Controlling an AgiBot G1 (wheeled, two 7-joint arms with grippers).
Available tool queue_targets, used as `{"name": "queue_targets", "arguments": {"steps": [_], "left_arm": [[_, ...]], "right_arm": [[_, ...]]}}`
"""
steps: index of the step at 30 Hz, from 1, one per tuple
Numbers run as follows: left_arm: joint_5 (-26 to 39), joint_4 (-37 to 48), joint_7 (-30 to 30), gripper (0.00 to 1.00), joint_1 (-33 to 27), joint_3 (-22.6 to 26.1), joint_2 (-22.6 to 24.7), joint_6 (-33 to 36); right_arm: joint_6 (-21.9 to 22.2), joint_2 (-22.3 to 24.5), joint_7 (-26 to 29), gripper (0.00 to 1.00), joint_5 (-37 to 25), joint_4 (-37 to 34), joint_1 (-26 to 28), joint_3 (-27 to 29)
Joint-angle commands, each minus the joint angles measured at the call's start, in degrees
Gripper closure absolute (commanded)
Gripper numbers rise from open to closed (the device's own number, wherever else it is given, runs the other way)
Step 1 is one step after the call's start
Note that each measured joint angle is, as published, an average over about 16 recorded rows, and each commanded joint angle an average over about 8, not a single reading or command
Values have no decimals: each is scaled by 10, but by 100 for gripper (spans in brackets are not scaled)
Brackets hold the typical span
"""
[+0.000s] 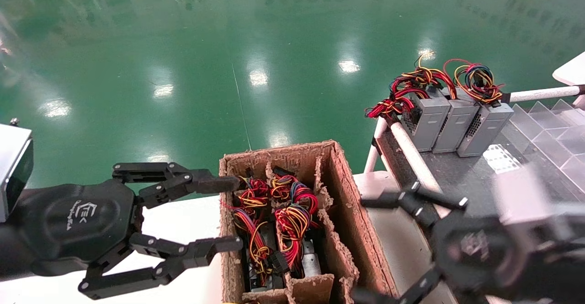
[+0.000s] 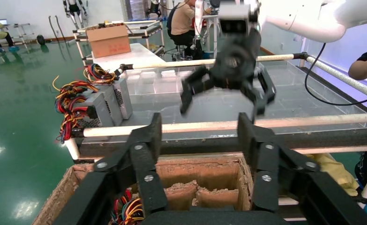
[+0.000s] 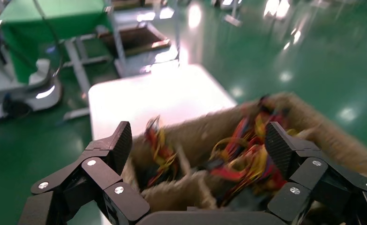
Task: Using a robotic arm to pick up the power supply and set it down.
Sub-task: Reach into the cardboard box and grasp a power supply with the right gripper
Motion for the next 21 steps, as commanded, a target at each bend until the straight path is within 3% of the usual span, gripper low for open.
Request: {"name": "queue_targets", "arguments": {"steps": [1,7,8,15,16,21], "left_arm": [[0,0,0,0,0,0,0,0],[0,0,0,0,0,0,0,0],[0,0,0,0,0,0,0,0],[0,0,0,0,0,1,0,0],[0,0,0,0,0,1,0,0],[-1,0,0,0,0,1,0,0]], "right_arm": [[1,-3,4,0,-18,5,-1,-11],[4,-45,10,1,-53,16,-4,-45],[7,-53,9,10,-59,16,-4,-50],[48,-106,-2,96,-112,18,-13,-79],[55,-113,-3,100,-118,19,-15,-82],[88,-142,-10,100,-143,21,-24,-92]]}}
